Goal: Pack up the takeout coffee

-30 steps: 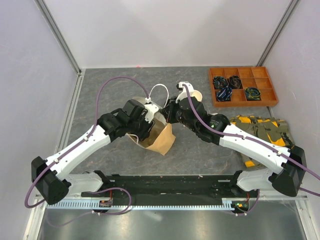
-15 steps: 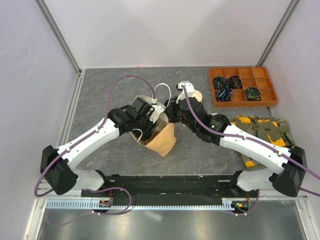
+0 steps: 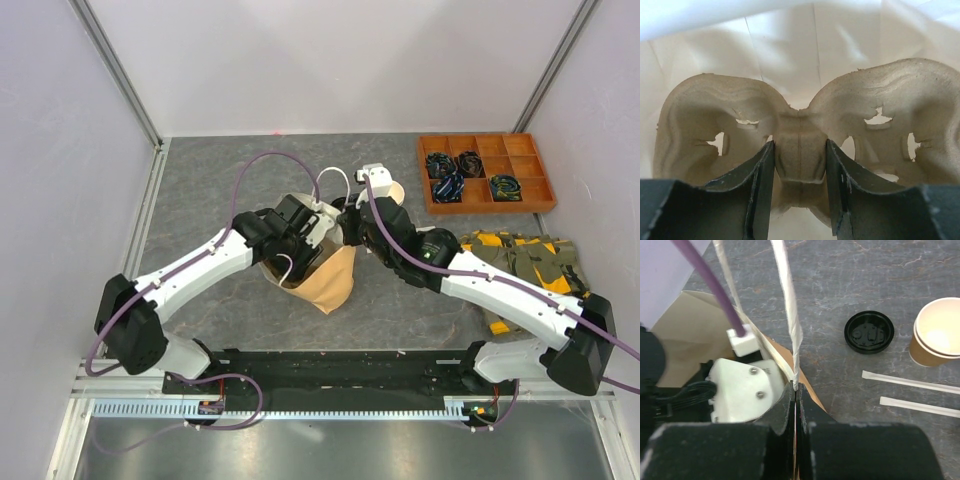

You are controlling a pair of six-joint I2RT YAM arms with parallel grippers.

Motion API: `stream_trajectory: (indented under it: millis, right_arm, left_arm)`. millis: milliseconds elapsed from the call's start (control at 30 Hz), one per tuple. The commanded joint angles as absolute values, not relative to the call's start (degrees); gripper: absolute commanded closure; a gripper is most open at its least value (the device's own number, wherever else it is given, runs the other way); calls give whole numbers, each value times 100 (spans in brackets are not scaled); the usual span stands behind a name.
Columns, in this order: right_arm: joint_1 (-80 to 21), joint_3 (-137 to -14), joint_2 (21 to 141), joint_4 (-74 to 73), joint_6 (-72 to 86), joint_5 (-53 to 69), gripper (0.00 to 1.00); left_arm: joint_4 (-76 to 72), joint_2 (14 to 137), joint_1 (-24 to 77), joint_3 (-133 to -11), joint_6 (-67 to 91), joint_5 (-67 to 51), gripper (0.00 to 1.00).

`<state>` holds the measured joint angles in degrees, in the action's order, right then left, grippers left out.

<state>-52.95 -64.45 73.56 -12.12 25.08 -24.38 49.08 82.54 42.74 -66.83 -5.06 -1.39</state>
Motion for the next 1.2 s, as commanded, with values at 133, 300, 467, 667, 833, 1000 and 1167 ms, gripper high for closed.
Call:
stream_trajectory:
  millis: [133,300,467,667,833,1000,1167]
  right_arm:
    - [-5229,-6504,6952,-422,2320,-2813,100]
    - [-5229,-6381,6864,-343,2470,-2593,100]
    - [-5221,-6363,6812,-378,2487,-2487,100]
    - [-5229,-6258,6759,-404,2531,-2444,100]
    - [-5229,-6231,6724,-422,2628,-2285,100]
    - [-5229,-6188,6645,-387,2637,-2153,100]
    - [-5229,-6100,6575,-431,2654,-2083,100]
  left_arm:
    - [6363,8833,4333,-6565,-1028,202,98]
    - [6346,9079,4342,-6557,-1020,237,98]
    - [6232,9132,4350,-6697,-993,290,92]
    - [6109,9079,4350,-6715,-984,220,85]
    - [5871,9246,4350,-6583,-905,264,88]
    - [5845,9430,4342,-6592,-888,334,88]
    - [5862,9343,4351,-6706,-879,220,83]
